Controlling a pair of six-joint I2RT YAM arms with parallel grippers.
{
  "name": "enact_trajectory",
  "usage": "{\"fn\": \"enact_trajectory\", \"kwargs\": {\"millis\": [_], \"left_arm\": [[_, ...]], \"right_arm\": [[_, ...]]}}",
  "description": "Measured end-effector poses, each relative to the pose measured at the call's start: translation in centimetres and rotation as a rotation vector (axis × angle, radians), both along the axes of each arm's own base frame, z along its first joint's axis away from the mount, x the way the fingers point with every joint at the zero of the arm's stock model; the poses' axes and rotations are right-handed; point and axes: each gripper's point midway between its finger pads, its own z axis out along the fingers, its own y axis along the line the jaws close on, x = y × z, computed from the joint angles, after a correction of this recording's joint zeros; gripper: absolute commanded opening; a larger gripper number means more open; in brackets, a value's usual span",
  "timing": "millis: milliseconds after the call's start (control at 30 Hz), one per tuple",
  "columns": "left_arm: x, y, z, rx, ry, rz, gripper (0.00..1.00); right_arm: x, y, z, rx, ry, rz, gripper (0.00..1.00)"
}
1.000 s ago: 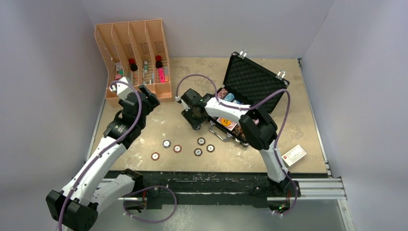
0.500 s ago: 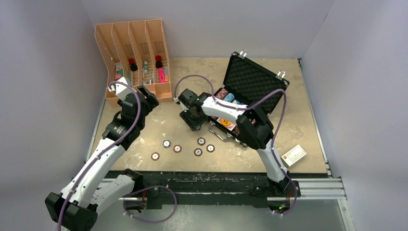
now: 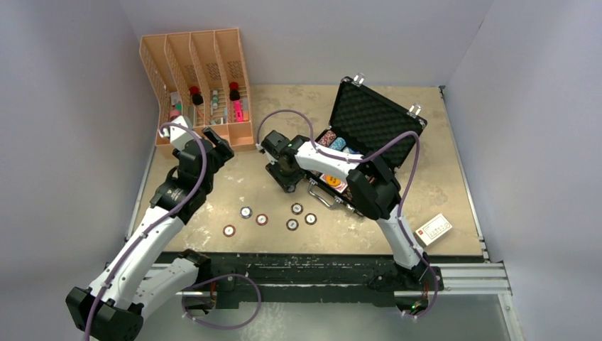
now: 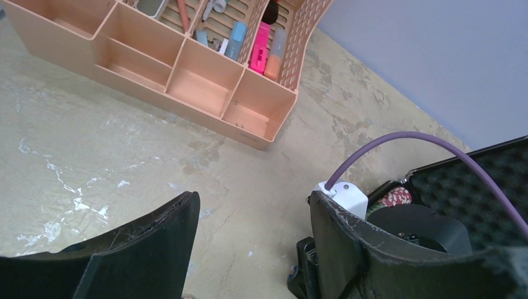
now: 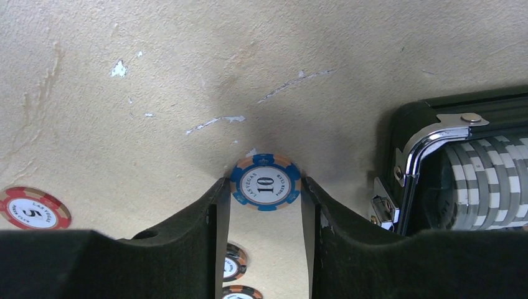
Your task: Pack up texas hold em set
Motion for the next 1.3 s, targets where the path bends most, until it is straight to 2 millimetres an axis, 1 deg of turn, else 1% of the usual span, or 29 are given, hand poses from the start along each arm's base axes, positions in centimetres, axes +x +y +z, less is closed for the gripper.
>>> {"fn": "enact_trajectory", "kwargs": {"millis": [133,233,400,467,567,633,767,867,1000,1100,1167,1233,1300], "left_arm": [[-0.1,-0.3,-0.8,-0.009,0.017,-0.016,0.69],[-0.1,-1.0,-1.6,-0.028,0.034,-0.046,0.69],[-0.3,-2.7,-4.4,-0.055,0.106,-0.123,0.70],[-0.3,-3.7,-5.8,-0.066,0.145,-0.166,0.70],[-0.5,-4.9,-7.5,-0.084,0.188,-0.222,0.70],[-0.6,-5.6,-8.4,-0.100,0.206,-0.257,0.68],[-0.5,-7.3,-9.0,-0.147,0.203,-0.330,0.64],[-0.4,-8.8,-9.3,-0.181,0.186,-0.396,0.62],[-0.6,-11.2,-9.5,-0.205,0.154,-0.487,0.62],[-0.9,-13.5,-9.3,-0.199,0.122,-0.560,0.62],[-1.3,-15.4,-8.9,-0.182,0.084,-0.619,0.62],[-1.7,-16.7,-8.5,-0.163,0.043,-0.659,0.61],[-1.8,-17.5,-8.0,-0.153,-0.005,-0.680,0.60]], "right_arm": [[0.1,0.0,0.1,0.003,-0.007,-0.018,0.35],[0.1,-0.1,0.2,0.020,-0.024,-0.031,0.35],[-0.6,-0.9,0.6,0.041,-0.037,-0.057,0.35],[-1.0,-1.3,1.1,0.055,-0.042,-0.071,0.35],[-0.9,-1.4,3.1,0.105,-0.070,-0.102,0.35],[-0.6,-1.1,4.8,0.158,-0.102,-0.128,0.35],[0.4,-0.6,8.9,0.287,-0.169,-0.199,0.36],[1.0,-0.5,11.4,0.380,-0.202,-0.265,0.36],[1.4,-0.3,13.5,0.495,-0.210,-0.366,0.36],[1.6,-0.2,14.5,0.570,-0.206,-0.442,0.36],[1.6,-0.4,15.0,0.614,-0.199,-0.498,0.36],[1.7,-0.5,15.6,0.663,-0.192,-0.550,0.36],[1.6,-0.9,16.4,0.713,-0.187,-0.596,0.36]]}}
